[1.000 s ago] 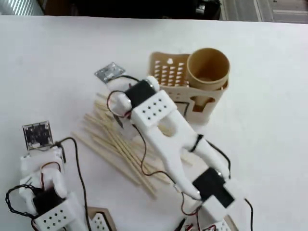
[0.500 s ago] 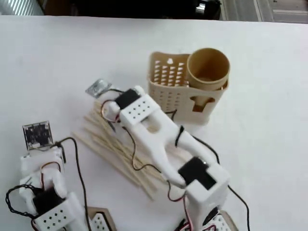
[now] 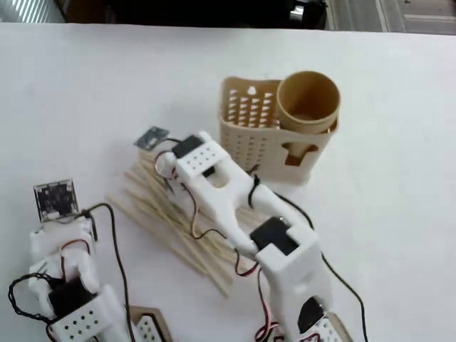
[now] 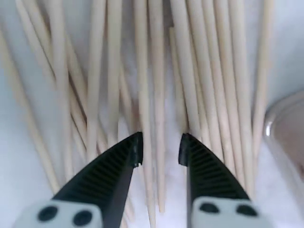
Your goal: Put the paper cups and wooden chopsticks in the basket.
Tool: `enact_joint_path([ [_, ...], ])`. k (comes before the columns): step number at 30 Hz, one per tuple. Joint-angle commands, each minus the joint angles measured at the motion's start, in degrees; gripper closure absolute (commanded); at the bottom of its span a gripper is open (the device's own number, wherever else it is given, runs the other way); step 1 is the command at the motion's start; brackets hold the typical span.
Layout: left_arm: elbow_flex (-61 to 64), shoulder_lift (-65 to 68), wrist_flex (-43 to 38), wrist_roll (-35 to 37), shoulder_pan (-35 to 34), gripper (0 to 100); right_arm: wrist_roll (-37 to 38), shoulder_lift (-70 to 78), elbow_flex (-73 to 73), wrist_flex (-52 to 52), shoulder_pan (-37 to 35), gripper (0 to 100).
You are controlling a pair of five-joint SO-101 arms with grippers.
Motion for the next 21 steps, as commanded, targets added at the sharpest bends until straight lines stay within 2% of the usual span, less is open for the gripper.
enact_joint_path([
  [1,-0.26,-0.84,-0.88,-0.35,-0.66,80,0.53,1.89,-1.32,-0.48,0.22,87.8],
  [7,-0.26,-0.84,-0.88,-0.35,-0.66,80,0.44,1.1,-1.32,1.01,-1.71,91.6],
  [13,-0.26,-0.84,-0.88,-0.35,-0.66,80,0.0,1.54,-1.32,3.74,-5.05,85.8],
  [21,-0.26,-0.84,-0.88,-0.35,-0.66,80,0.35,1.54,-1.23,2.77,-4.7,92.3],
])
